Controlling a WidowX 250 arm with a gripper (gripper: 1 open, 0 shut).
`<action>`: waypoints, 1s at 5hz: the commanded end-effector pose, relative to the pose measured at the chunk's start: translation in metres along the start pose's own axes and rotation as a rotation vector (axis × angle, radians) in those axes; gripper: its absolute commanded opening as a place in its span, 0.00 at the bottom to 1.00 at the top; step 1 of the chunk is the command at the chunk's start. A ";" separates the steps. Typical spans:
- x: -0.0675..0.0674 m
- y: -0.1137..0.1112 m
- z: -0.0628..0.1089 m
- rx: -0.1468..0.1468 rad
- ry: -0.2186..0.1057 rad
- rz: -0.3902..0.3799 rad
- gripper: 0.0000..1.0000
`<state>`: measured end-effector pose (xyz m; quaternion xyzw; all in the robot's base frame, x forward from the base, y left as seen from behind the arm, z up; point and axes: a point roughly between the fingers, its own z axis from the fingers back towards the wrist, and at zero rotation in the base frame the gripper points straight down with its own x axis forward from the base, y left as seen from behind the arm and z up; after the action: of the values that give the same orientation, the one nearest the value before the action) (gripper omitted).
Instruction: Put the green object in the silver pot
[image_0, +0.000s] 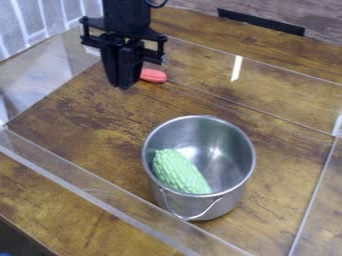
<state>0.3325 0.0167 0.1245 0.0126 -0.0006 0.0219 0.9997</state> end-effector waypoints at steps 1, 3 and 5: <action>0.012 0.011 0.019 -0.007 -0.052 0.024 1.00; -0.010 0.004 0.009 -0.018 -0.043 -0.048 0.00; 0.005 -0.012 0.009 -0.014 -0.056 -0.043 1.00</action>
<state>0.3316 0.0052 0.1177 0.0037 -0.0015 0.0012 1.0000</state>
